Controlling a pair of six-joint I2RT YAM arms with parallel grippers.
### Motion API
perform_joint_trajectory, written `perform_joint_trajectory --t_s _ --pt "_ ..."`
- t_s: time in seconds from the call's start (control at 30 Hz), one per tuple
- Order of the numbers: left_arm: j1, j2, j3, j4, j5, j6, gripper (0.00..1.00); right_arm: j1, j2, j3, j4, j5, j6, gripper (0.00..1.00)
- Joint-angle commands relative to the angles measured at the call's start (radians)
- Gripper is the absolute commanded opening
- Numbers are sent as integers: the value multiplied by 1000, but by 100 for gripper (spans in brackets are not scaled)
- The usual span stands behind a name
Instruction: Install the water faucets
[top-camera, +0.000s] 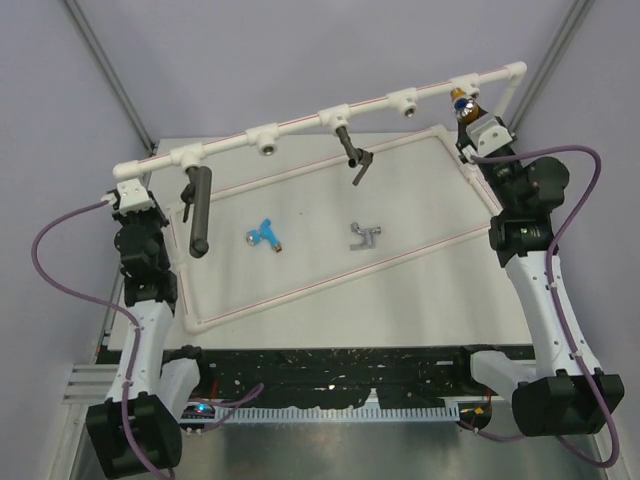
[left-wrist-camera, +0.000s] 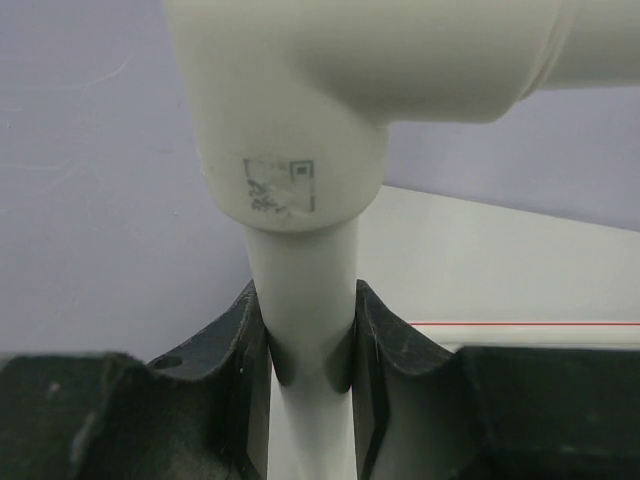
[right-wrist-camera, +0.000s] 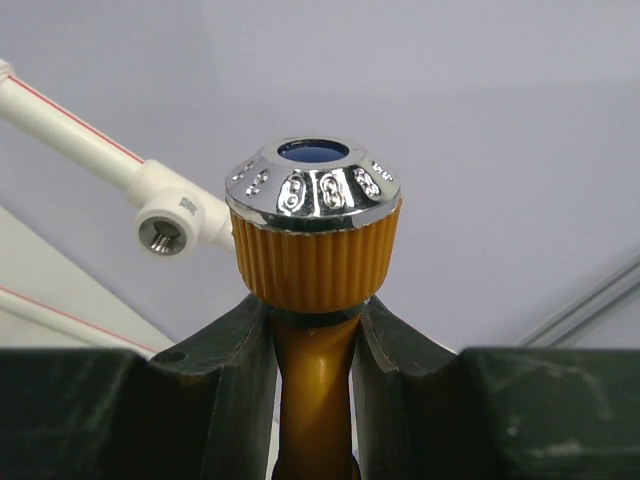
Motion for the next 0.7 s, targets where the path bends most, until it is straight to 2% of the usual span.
perform_joint_trajectory --t_s 0.0,0.07,0.13,0.27,0.43,0.53,0.67 --pt "-258 63 69 -143 -186 250 0 -93 -6 -49 265 -99 69 5" --pt "-337 69 54 -115 -233 239 0 -126 -11 -96 322 -116 54 5" --pt "-393 65 29 -70 -254 201 0 -166 -18 -101 269 -115 31 5" --pt "-411 34 14 -76 -334 192 0 -240 -5 -116 296 -122 28 5" --pt "-301 37 12 -57 -258 77 0 -281 25 -122 344 -168 -46 5" --pt "-264 58 55 -57 -256 116 0 -286 32 -142 365 -159 -104 5" --pt "-134 71 97 -80 -196 78 0 -288 52 -159 326 -139 -233 6"
